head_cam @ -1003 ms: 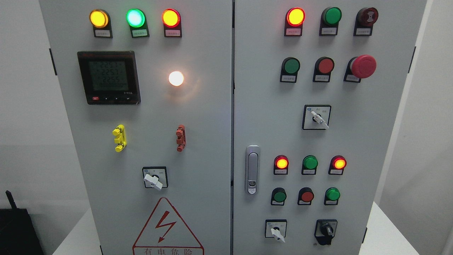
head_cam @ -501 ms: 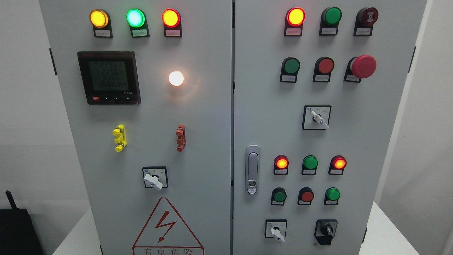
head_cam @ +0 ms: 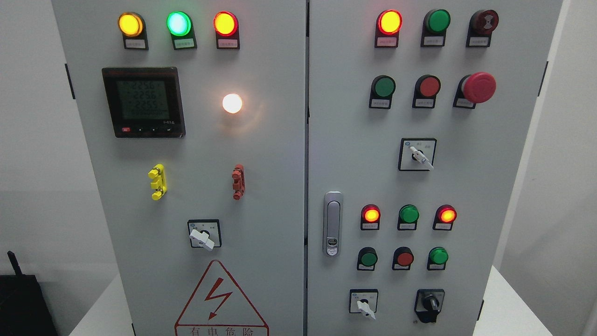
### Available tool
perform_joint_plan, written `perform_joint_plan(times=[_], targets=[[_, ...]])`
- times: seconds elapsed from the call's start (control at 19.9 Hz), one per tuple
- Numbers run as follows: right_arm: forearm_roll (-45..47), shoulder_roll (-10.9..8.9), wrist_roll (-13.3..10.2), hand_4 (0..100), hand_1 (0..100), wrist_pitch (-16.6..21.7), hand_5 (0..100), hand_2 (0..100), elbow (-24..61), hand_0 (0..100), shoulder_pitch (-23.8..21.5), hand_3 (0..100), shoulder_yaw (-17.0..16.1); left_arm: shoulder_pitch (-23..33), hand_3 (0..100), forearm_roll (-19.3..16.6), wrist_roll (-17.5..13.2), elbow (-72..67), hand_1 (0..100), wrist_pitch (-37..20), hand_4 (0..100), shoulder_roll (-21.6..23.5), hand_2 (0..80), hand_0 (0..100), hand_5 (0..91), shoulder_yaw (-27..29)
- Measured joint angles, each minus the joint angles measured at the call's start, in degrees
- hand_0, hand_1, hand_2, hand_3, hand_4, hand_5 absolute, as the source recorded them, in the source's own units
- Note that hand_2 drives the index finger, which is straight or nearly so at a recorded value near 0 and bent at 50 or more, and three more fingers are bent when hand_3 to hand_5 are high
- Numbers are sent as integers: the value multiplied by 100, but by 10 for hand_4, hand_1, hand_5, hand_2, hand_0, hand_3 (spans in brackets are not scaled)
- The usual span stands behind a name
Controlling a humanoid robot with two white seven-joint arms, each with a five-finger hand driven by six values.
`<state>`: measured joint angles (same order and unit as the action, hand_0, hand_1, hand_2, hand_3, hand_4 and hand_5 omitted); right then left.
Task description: Trip black knob to open circuit
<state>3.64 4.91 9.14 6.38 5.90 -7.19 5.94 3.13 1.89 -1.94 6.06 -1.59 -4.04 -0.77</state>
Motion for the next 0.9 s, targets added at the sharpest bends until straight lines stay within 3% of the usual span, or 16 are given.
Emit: perform_joint_plan(times=[0.4, 0.6, 0.9], targets=[[8, 0, -27, 0, 239, 444, 0, 0, 59, 0, 24, 0, -12, 0, 0, 0, 0, 0, 389, 0, 0, 0, 0, 120, 0, 0], [13, 0, -70, 0, 312, 664, 0, 0, 82, 119, 101, 0, -13, 0, 0, 0, 0, 0, 389, 0, 0, 0, 0, 120, 0, 0], [21, 0, -231, 0, 362, 999, 0, 0, 98, 185, 101, 6, -56, 0, 0, 0, 0, 0, 389, 0, 0, 0, 0, 120, 0, 0]])
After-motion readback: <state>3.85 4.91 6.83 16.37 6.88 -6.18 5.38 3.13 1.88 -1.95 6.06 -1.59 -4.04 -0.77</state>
